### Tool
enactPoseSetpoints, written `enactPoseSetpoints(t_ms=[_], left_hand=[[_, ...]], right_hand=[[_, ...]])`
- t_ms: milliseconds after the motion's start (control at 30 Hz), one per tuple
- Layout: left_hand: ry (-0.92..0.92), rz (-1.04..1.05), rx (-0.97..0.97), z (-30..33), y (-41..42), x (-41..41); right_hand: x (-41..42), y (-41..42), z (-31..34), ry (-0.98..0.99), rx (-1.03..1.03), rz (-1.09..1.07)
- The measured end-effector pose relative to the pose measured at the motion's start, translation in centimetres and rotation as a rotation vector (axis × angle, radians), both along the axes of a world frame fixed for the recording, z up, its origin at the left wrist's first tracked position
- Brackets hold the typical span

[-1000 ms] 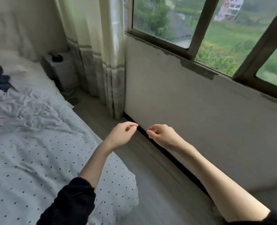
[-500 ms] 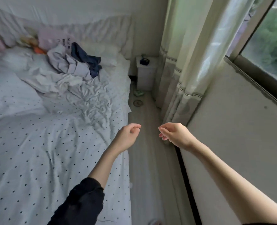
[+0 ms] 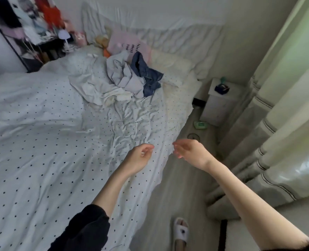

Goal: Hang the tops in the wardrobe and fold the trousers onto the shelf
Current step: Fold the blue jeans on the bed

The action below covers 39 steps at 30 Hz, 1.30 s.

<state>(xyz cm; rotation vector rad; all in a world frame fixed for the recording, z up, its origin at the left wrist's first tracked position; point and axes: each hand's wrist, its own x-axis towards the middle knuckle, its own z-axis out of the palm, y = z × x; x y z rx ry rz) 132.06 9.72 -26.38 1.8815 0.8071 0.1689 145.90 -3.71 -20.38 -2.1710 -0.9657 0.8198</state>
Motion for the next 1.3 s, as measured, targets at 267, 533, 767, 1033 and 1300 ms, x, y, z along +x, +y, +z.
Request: enactPoseSetpoints(t_ms=[267, 533, 767, 1033, 1300], left_hand=[[0.004, 0.205, 0.021, 1.0, 8.4, 13.8], [0.075, 0.442, 0.026, -0.7, 20.7, 20.4], [0.149, 0.518, -0.006, -2.6, 31.6, 27.6], [0.231, 0.587, -0.056, -5.4, 41.5, 34.6], [0.256, 0.779, -0.141, -9.9, 47.6, 39.8]], right_hand=[[16.7, 13.5, -0.1, 0.031, -0.059, 0.236], [25.2, 29.5, -2.9, 0.103, -0.072, 0.447], [32.6, 42.0, -5.6, -0.024, -0.151, 0.607], [41.1, 55.1, -9.5, -0.085, -0.246, 0.685], [48.3, 69.0, -15.8, -0.599, -0.158, 0.572]])
